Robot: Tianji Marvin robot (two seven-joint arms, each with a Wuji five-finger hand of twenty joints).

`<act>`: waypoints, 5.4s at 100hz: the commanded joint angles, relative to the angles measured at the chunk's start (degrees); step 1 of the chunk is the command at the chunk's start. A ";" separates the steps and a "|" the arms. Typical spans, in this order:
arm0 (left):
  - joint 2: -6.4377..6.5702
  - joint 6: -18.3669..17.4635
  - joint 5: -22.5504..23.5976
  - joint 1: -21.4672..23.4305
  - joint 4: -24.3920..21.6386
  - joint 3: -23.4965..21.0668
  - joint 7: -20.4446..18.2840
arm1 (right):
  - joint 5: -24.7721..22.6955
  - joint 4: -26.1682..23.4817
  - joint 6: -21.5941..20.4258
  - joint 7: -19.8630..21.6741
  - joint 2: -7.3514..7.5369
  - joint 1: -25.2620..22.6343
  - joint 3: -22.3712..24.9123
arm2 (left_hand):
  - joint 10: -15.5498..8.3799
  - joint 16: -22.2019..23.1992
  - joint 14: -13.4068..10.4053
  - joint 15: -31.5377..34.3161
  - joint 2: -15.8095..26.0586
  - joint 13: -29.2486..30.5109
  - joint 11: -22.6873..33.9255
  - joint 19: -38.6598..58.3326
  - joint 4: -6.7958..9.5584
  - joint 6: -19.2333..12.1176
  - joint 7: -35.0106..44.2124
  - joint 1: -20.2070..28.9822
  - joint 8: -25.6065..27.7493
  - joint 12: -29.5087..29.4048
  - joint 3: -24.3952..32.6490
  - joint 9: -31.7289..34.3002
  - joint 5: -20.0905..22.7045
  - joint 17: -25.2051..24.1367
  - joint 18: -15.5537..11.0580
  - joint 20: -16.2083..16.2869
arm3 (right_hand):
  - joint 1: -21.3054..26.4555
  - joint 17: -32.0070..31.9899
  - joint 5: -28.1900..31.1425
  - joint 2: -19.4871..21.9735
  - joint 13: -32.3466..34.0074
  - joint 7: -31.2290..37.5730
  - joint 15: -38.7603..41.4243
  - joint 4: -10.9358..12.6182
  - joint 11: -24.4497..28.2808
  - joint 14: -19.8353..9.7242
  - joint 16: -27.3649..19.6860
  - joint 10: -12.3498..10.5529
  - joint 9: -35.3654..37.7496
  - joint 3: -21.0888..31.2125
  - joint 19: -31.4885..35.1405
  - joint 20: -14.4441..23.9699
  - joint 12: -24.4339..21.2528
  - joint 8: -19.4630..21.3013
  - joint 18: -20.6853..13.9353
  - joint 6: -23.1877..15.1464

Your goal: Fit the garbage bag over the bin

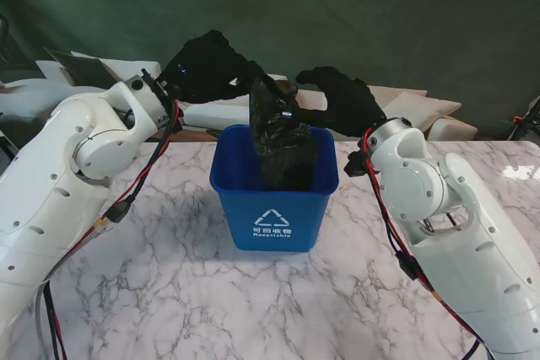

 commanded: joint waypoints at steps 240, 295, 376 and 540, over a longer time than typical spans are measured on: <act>2.86 -3.93 -2.77 6.11 -5.07 -15.35 -16.48 | 7.87 2.29 -13.05 -10.76 -2.00 -4.93 4.63 | 11.67 -19.33 4.36 -22.92 8.87 -17.82 -27.44 -17.72 -6.34 6.34 -43.55 -30.24 -24.04 -46.46 -5.01 -41.52 -26.41 -7.98 2.31 -3.16 | 28.25 2.50 15.84 2.05 8.35 46.99 8.21 -7.43 10.51 -4.40 3.17 -7.52 16.35 6.33 3.65 -4.51 13.03 15.65 0.28 -34.29; 2.27 -5.66 1.70 9.30 -2.55 -18.75 -7.58 | 7.70 5.12 -16.65 -11.77 -2.12 -4.01 2.92 | 8.80 -16.67 2.22 -19.82 6.07 -14.04 -25.30 -13.61 -2.47 3.37 -43.15 -10.69 -25.79 -42.25 -2.94 -36.09 -24.38 -5.68 1.14 -0.64 | 28.24 2.94 15.54 2.28 8.71 47.26 8.21 -7.30 10.64 -4.69 3.13 -8.06 16.64 5.53 3.69 -4.48 12.83 15.59 0.13 -35.49; 2.01 -7.96 -4.67 6.46 -1.63 -14.45 -9.68 | 6.94 7.65 -13.81 -13.02 -2.63 -0.96 0.45 | 2.01 -14.35 -0.53 -18.05 3.46 -11.27 -15.31 -11.58 -4.05 -5.58 -7.10 -4.93 2.43 -33.25 -3.23 -27.11 1.51 -4.98 3.81 -0.08 | 28.44 2.75 14.84 2.78 8.63 47.61 8.28 -7.15 10.93 -4.82 3.25 -7.97 16.39 4.80 3.34 -4.46 12.91 15.46 -0.08 -35.33; 3.29 -16.95 1.56 16.27 -9.70 -23.63 -11.03 | -2.71 8.08 -32.15 -13.34 -0.42 -9.92 11.15 | 1.10 -13.18 -1.01 -18.90 2.06 -9.45 -12.86 -10.85 -2.36 1.78 -3.23 -3.14 8.33 -24.89 -0.83 -15.65 1.67 -5.81 3.57 0.49 | 21.32 3.47 3.27 -1.04 8.04 35.71 4.21 -4.80 6.72 -4.99 1.51 -9.07 14.70 4.93 2.33 -3.57 8.92 -9.80 -0.55 -32.27</act>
